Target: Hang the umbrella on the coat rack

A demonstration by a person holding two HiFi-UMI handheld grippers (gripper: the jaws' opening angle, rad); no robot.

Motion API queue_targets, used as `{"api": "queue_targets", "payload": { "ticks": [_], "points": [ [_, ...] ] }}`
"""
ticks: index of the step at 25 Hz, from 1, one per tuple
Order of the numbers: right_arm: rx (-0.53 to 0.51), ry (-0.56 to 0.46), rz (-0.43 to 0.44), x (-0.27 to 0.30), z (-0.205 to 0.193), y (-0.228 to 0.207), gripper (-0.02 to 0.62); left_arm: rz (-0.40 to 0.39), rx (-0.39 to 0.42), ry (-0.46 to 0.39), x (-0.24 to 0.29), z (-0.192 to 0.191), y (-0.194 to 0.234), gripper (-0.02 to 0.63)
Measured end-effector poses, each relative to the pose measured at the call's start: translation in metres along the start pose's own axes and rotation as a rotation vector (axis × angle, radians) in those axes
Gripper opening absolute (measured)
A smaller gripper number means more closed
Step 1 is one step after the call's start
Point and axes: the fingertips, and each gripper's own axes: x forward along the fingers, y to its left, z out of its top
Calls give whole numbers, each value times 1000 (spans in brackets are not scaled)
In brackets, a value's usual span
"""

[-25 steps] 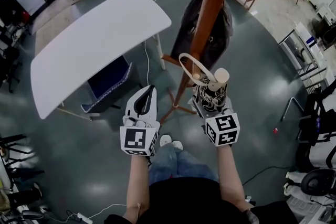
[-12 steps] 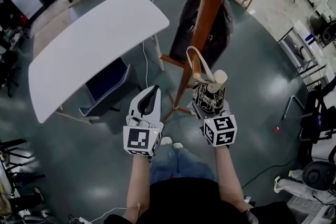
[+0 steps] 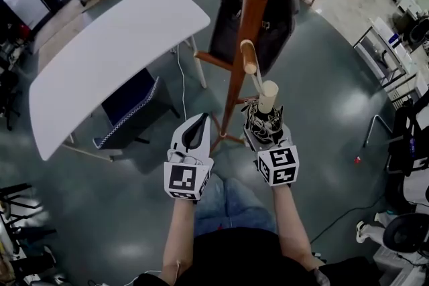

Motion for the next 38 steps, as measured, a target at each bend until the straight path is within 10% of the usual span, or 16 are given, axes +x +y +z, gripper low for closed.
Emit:
{"api": "queue_targets", "payload": {
  "ticks": [12, 38],
  "points": [
    [-11, -65, 51, 17, -7, 17, 313, -14, 7, 23, -4, -32, -7, 8],
    [8, -13, 114, -20, 33, 26, 370, -3, -7, 22, -1, 23, 7, 8]
  ]
}}
